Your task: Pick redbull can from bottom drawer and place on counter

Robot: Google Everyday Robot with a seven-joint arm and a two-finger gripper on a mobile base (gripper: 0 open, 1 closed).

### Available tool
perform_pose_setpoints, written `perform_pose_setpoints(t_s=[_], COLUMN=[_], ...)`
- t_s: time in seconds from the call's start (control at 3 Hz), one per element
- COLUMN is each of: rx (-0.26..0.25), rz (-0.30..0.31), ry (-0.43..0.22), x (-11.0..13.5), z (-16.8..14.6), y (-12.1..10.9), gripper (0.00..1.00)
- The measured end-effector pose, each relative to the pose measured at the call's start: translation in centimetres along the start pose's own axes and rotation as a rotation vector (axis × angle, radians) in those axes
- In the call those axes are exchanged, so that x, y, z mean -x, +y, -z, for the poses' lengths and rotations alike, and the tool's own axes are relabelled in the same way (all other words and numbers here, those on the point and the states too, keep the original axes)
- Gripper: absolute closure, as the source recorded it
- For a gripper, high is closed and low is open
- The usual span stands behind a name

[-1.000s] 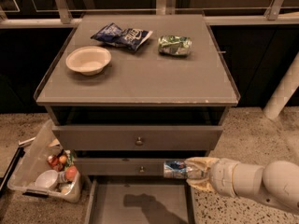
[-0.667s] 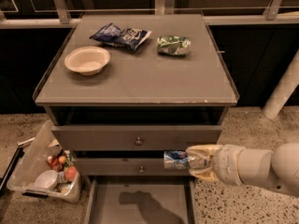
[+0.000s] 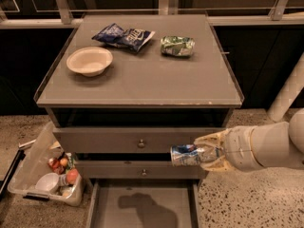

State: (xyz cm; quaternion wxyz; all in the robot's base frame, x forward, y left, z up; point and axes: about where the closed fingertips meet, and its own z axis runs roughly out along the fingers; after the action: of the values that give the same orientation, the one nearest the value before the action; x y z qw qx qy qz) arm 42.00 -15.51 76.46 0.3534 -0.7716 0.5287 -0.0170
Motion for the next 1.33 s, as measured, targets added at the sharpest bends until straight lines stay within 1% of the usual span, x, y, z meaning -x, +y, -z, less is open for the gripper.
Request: perform_pose_setpoints(t_s=[0.33, 0.67, 1.0, 1.33], rx=[-0.002, -0.021, -0.043, -0.081], rz=[0.002, 0.044, 0.093, 0.113], ry=[0.001, 0.031, 0.063, 0.075], x=[0.1, 1.1, 2.4, 2.3], z=[0.1, 2.0, 4.7, 6.4], y=[-0.1, -3.8, -9.8, -15.5], gripper=[1.00, 1.00, 1.00, 1.00])
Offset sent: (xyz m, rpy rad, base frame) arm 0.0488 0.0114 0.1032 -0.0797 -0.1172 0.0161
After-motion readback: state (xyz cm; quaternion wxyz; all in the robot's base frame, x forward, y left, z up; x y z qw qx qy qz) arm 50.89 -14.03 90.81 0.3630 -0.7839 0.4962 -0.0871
